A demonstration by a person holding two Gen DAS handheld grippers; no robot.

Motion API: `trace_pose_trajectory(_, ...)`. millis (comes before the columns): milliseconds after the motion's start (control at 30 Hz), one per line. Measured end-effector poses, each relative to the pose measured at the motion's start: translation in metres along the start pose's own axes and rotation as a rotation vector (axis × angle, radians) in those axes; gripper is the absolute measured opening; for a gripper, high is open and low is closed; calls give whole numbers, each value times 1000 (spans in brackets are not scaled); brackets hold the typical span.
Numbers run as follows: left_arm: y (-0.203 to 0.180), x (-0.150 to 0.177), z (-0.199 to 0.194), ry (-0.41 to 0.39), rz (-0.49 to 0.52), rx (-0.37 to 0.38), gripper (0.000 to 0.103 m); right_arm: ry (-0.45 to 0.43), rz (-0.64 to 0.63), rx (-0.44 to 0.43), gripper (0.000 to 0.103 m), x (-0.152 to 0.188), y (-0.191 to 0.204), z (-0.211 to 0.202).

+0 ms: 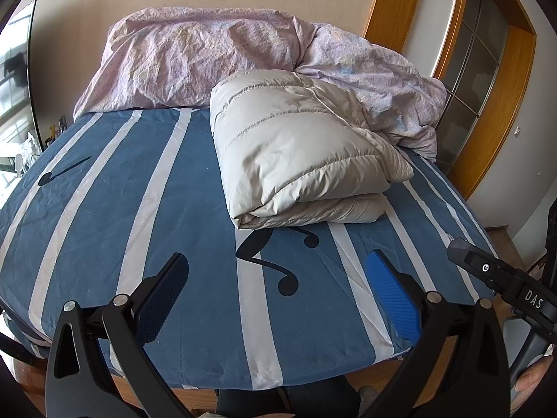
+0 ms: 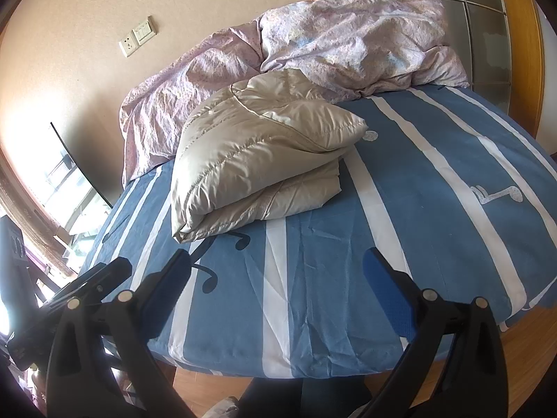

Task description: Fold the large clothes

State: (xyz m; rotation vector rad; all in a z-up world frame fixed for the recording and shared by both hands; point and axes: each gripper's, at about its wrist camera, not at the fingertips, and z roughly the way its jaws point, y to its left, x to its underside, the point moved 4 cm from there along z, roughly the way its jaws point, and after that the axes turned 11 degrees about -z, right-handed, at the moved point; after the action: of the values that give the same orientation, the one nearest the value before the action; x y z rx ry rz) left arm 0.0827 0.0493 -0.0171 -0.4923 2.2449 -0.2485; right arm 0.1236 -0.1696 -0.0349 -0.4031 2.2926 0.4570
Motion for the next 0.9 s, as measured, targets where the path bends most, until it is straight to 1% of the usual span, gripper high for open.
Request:
trace_pose_trajectory(267,-2,0,6,24,-9,27,102,3,7,3,99,1,-3,3)
trace_pose_trajectory(900,-3,1,6,21,-4,31,102,5,10,9,99,0,-7,5)
